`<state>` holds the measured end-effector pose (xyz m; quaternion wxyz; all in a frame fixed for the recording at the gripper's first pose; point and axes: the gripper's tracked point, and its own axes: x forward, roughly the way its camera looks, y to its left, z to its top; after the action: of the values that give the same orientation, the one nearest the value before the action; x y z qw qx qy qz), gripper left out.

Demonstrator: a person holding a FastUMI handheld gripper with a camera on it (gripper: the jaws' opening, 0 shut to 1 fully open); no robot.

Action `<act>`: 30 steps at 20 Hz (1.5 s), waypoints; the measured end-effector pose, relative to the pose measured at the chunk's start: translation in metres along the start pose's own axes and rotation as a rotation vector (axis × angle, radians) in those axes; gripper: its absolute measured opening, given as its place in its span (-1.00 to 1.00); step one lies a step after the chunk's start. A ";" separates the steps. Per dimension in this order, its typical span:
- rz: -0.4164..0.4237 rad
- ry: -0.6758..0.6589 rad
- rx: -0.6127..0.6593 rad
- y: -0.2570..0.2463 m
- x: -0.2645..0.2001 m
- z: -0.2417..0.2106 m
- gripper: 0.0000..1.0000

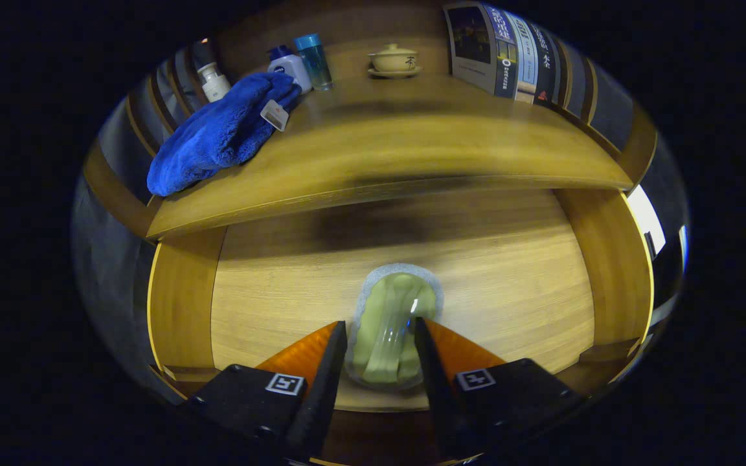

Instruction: Pull open the drawer, take out the items inside it, and place them on the countertop above the cabinet.

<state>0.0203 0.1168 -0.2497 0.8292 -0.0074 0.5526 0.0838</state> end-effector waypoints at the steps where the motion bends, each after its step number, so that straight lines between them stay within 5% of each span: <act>1: 0.002 0.011 0.004 0.000 0.000 -0.001 0.15; 3: 0.022 0.006 0.002 0.004 -0.007 0.002 -0.37; 5: 0.019 -0.016 -0.001 0.001 -0.022 0.006 -0.48; 21: 0.059 -0.210 -0.077 0.014 -0.145 0.074 -0.49; 30: 0.046 -0.245 -0.031 0.013 -0.148 0.147 -0.49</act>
<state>0.0973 0.1259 -0.0559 0.8882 0.0025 0.4456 0.1117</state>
